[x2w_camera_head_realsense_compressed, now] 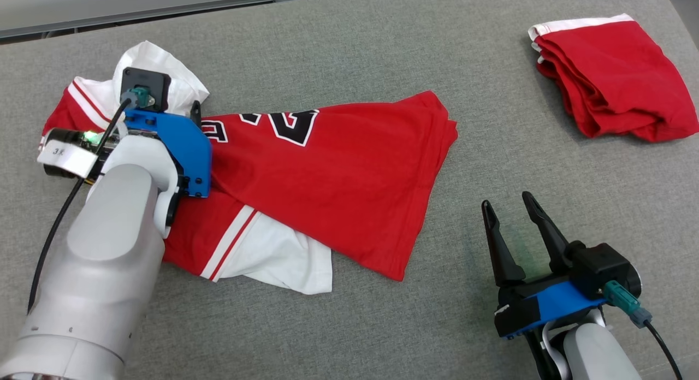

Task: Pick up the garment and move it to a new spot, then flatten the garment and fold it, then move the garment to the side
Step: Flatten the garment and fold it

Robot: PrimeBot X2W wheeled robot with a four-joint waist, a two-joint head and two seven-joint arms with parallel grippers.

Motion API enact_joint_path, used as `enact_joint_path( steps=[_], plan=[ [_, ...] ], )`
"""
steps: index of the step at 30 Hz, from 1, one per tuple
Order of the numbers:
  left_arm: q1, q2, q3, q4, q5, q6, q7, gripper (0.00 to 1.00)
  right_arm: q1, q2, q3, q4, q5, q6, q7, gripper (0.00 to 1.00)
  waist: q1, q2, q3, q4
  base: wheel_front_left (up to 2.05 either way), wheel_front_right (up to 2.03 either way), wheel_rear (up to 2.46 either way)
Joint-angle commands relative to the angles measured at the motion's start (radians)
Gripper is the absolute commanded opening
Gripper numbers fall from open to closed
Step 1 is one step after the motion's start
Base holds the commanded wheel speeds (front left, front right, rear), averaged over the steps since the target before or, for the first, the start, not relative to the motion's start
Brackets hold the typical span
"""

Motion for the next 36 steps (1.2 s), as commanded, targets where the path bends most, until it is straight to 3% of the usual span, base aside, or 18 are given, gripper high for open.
enact_joint_path(
  steps=[1, 2, 3, 4, 8, 15, 16, 20, 25, 30, 36],
  plan=[
    [-0.022, 0.006, -0.007, 0.015, 0.012, -0.003, 0.008, 0.70, -0.018, -0.001, 0.005, -0.001, 0.010, 0.000, -0.004, 1.00, -0.0002, 0.0000, 0.001, -0.002, 0.00, 0.00, 0.00],
    [-0.029, 0.005, -0.015, 0.026, 0.016, 0.000, 0.016, 0.48, -0.019, -0.001, 0.008, -0.001, 0.011, 0.000, -0.004, 1.00, -0.0002, 0.0000, 0.001, -0.003, 0.00, 0.00, 0.00],
    [-0.036, 0.002, -0.018, 0.036, 0.017, 0.001, 0.022, 0.18, -0.019, -0.001, 0.010, -0.001, 0.012, 0.000, -0.004, 1.00, -0.0002, 0.0000, 0.001, -0.003, 0.00, 0.00, 0.00],
    [-0.042, -0.001, -0.020, 0.044, 0.017, 0.002, 0.025, 0.00, -0.018, -0.001, 0.011, 0.000, 0.013, 0.000, -0.004, 1.00, -0.0002, 0.0000, 0.001, -0.003, 0.00, 0.00, 0.00],
    [-0.052, -0.011, -0.016, 0.053, 0.004, -0.003, 0.006, 0.00, -0.016, -0.001, 0.009, 0.002, 0.016, 0.000, -0.004, 1.00, -0.0002, 0.0000, -0.002, 0.000, 0.00, 0.00, 0.00],
    [-0.027, -0.030, 0.021, 0.004, -0.023, 0.039, -0.206, 0.00, 0.001, -0.001, -0.028, 0.008, 0.002, 0.000, -0.004, 1.00, -0.0002, 0.0000, -0.033, 0.050, 0.00, 0.00, 0.00],
    [0.008, -0.039, 0.038, -0.023, -0.037, 0.054, -0.285, 0.00, 0.011, -0.001, -0.036, 0.015, -0.003, 0.000, -0.004, 1.00, -0.0002, 0.0000, -0.055, 0.074, 0.00, 0.00, 0.00],
    [0.113, -0.059, 0.058, -0.096, -0.058, 0.085, -0.397, 0.00, 0.033, -0.001, -0.046, 0.029, -0.011, 0.000, -0.004, 1.00, -0.0002, 0.0000, -0.108, 0.130, 0.00, 0.00, 0.00],
    [0.265, -0.073, 0.103, -0.222, -0.086, 0.137, -0.435, 0.00, 0.050, -0.001, -0.052, 0.042, -0.017, 0.000, -0.004, 1.00, -0.0002, 0.0000, -0.156, 0.181, 0.00, 0.00, 0.00],
    [0.494, -0.118, 0.219, -0.467, -0.115, 0.208, -0.440, 0.00, 0.067, -0.001, -0.050, 0.050, -0.022, 0.000, -0.004, 1.00, -0.0002, 0.0000, -0.195, 0.230, 0.00, 0.00, 0.00],
    [0.700, -0.176, 0.349, -0.585, -0.181, 0.211, -0.440, 0.00, 0.059, -0.001, -0.039, 0.061, -0.022, 0.000, -0.004, 1.00, -0.0002, 0.0000, -0.208, 0.248, 0.00, 0.00, 0.00]
  ],
)
